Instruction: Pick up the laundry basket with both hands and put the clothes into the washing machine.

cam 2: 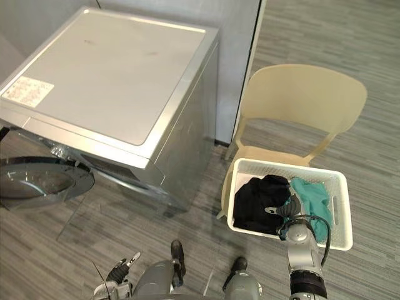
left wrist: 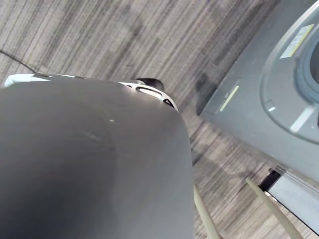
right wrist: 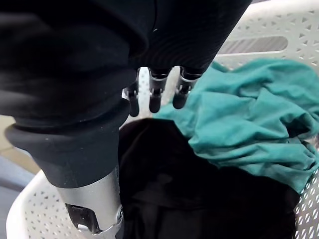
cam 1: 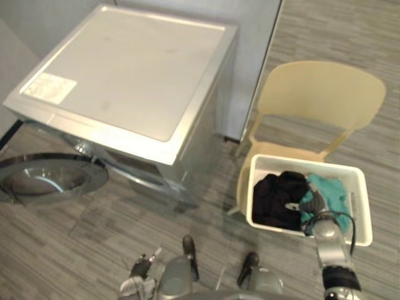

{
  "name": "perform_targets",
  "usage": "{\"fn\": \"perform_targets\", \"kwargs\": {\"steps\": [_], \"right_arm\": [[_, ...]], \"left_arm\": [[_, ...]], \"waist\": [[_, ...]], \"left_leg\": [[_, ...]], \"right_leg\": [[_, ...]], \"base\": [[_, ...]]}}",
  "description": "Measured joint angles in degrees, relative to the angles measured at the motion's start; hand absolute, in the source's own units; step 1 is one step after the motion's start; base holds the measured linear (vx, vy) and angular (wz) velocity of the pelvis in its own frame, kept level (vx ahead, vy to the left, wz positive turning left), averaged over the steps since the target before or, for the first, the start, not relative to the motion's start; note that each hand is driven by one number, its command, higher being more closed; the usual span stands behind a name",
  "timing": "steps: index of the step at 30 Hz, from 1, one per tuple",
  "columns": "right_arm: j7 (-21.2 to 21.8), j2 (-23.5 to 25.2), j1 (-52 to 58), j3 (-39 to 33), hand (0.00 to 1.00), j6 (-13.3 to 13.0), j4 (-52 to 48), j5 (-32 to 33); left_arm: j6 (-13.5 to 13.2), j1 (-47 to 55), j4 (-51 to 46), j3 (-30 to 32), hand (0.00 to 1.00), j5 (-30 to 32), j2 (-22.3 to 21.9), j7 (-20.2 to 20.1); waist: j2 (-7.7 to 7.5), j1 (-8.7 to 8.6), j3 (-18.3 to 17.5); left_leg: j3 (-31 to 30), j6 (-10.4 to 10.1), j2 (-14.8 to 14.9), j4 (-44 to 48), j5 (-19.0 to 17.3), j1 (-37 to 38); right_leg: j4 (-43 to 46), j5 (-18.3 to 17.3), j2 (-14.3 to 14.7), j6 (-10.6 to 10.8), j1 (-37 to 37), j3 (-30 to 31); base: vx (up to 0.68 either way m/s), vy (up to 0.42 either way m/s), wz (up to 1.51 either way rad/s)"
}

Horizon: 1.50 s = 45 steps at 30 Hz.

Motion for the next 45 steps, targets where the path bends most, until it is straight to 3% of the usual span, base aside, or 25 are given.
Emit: {"fn": "perform_targets", "kwargs": {"steps": [4,5,8,10,13,18,21,22,29,38,41,45], "right_arm": [[-0.1,-2.8,-5.2,0.2,0.00,0.0,5.0,-1.7],[-0.4,-6.4,-10.4,2.6,0.00,0.0,12.1,-2.0],[-1.6,-11.3,-20.5,8.8,0.00,0.1,27.2,-2.7],[-2.0,-12.5,-24.0,11.0,0.00,0.1,31.9,-4.4],[-3.2,-17.1,-33.1,15.6,0.00,0.0,43.8,-10.1],[-4.0,-19.4,-37.4,17.6,0.00,0.5,49.7,-16.1],[-5.3,-20.1,-38.6,17.6,0.00,2.3,51.2,-17.7],[-5.4,-20.5,-38.8,17.6,1.00,2.8,51.3,-17.7],[-6.9,-19.3,-38.1,17.4,1.00,4.0,50.3,-16.9],[-8.9,-11.0,-27.8,17.5,1.00,3.5,38.8,-12.5],[-8.8,-10.0,-24.6,16.2,1.00,2.3,34.7,-9.5],[-8.9,-9.6,-22.0,12.1,1.00,1.9,26.5,-5.6]], "left_arm": [[-0.5,-1.4,-1.6,-2.9,0.00,-1.4,0.6,0.1],[-1.0,-2.4,-3.3,-5.4,0.00,-2.1,0.6,0.1],[-2.3,-4.9,-5.5,-9.5,0.00,-3.9,0.7,0.7],[-2.5,-5.6,-6.4,-10.3,0.00,-4.8,0.7,1.3],[-3.5,-7.4,-9.1,-12.9,0.00,-8.2,0.7,2.5],[-5.2,-7.8,-12.6,-14.8,0.00,-14.4,0.6,2.5],[-5.7,-7.8,-13.9,-16.4,0.00,-17.0,0.6,2.4],[-5.7,-7.9,-14.1,-16.5,0.00,-17.4,0.5,2.3],[-5.7,-8.1,-14.4,-16.5,0.00,-18.5,-0.9,2.4],[-5.7,-8.1,-14.1,-16.5,0.00,-18.6,-0.8,2.3],[-5.7,-7.4,-14.2,-16.6,0.00,-18.4,-0.7,2.1],[-5.7,-4.5,-17.6,-17.5,0.00,-18.3,0.7,0.5]], "waist": [[0.07,0.02,1.9],[0.61,-0.03,3.6],[2.05,0.07,6.7],[2.55,0.14,7.5],[4.50,1.55,9.1],[6.08,3.06,9.9],[7.15,3.20,10.6],[7.14,3.28,10.6],[7.29,3.26,10.7],[7.19,2.48,10.7],[6.57,1.15,10.2],[3.53,-0.02,5.2]], "left_leg": [[-0.6,0.2,-0.6,1.0,0.1,-2.2],[-0.6,0.8,-0.8,1.1,0.5,-3.3],[-0.5,1.4,-1.0,1.3,1.1,-4.9],[-0.5,1.6,-1.1,1.3,1.4,-5.5],[-0.6,2.1,-1.3,1.5,2.0,-7.3],[-1.7,2.5,-1.8,1.7,2.3,-9.0],[-2.8,2.7,-2.8,1.3,2.7,-9.6],[-2.8,2.8,-3.3,0.9,3.0,-9.8],[-3.4,2.4,-4.5,-3.4,5.9,-8.2],[-3.3,1.8,-3.1,-5.0,6.1,-3.6],[-3.3,1.6,-3.0,-6.2,6.0,-0.1],[-3.1,0.6,-3.0,-9.7,6.7,2.9]], "right_leg": [[2.1,-0.6,-0.9,-0.2,-2.3,-0.1],[3.5,-0.8,-1.5,-0.2,-4.0,0.2],[4.7,-0.7,-2.1,-0.2,-6.1,0.8],[5.0,-0.7,-2.2,-0.3,-6.8,0.8],[5.9,-0.5,-2.6,-0.5,-8.8,0.8],[6.5,-0.6,-3.3,-0.5,-9.8,-0.4],[7.4,-1.0,-4.4,-0.4,-10.1,-1.3],[8.4,-1.5,-5.1,-0.4,-10.8,-1.2],[10.0,-2.4,-6.3,-0.2,-11.0,-2.0],[6.4,-1.8,-3.6,-0.4,-5.6,-2.6],[3.8,-1.0,-3.0,0.1,-1.4,-3.5],[-1.6,1.3,-1.6,0.6,2.0,-3.8]], "base": [[-0.04,0.028,0.09],[-0.08,0.029,0.01],[-0.09,0.029,0.00],[-0.04,0.017,0.03],[-0.02,0.013,0.03],[0.03,0.010,0.13],[0.03,0.024,0.24],[0.01,0.031,0.18],[0.00,-0.015,0.10],[0.03,-0.048,-0.03],[0.07,-0.032,0.01],[0.08,-0.014,-0.06]]}}
